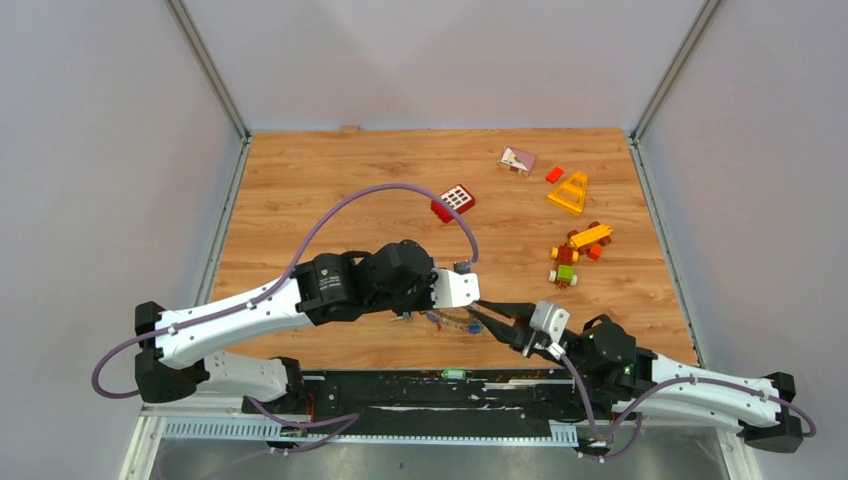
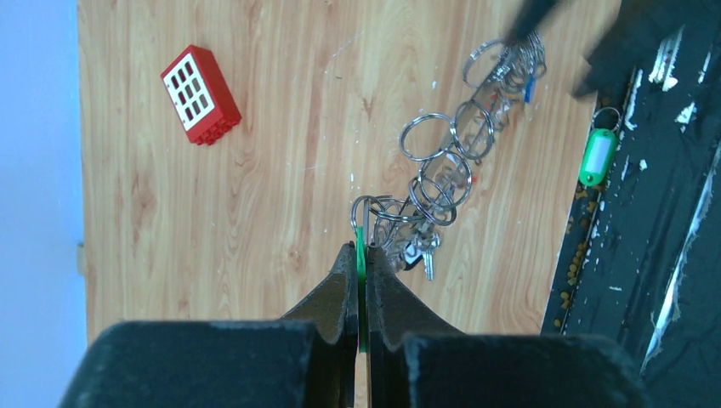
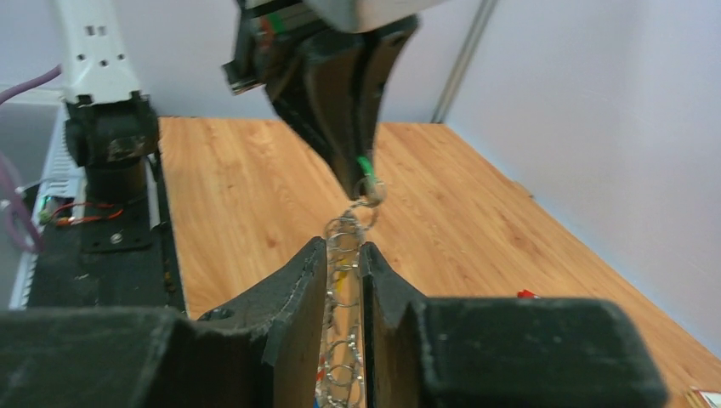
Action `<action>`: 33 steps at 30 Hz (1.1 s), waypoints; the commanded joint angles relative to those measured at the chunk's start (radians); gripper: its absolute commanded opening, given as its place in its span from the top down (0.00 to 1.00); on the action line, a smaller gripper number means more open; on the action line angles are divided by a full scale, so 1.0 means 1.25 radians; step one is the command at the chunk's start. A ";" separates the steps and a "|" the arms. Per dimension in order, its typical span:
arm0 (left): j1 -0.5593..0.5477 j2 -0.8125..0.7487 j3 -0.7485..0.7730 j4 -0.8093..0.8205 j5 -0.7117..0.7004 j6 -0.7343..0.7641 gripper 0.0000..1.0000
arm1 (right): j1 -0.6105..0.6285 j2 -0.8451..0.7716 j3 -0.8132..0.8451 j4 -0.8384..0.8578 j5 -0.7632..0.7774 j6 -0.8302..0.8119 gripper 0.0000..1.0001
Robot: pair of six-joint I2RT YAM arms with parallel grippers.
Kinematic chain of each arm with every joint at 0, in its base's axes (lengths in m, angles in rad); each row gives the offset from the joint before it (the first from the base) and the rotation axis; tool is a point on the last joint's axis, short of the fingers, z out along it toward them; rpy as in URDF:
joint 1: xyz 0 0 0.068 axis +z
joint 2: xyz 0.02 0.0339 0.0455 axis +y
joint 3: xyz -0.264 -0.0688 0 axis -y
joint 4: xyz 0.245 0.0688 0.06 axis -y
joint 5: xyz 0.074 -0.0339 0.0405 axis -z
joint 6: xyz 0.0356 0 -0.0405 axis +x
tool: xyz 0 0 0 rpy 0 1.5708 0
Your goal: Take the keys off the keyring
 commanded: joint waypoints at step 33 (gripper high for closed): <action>-0.004 0.055 0.118 -0.015 -0.074 -0.093 1.00 | 0.039 0.560 0.022 0.441 0.099 -0.049 0.95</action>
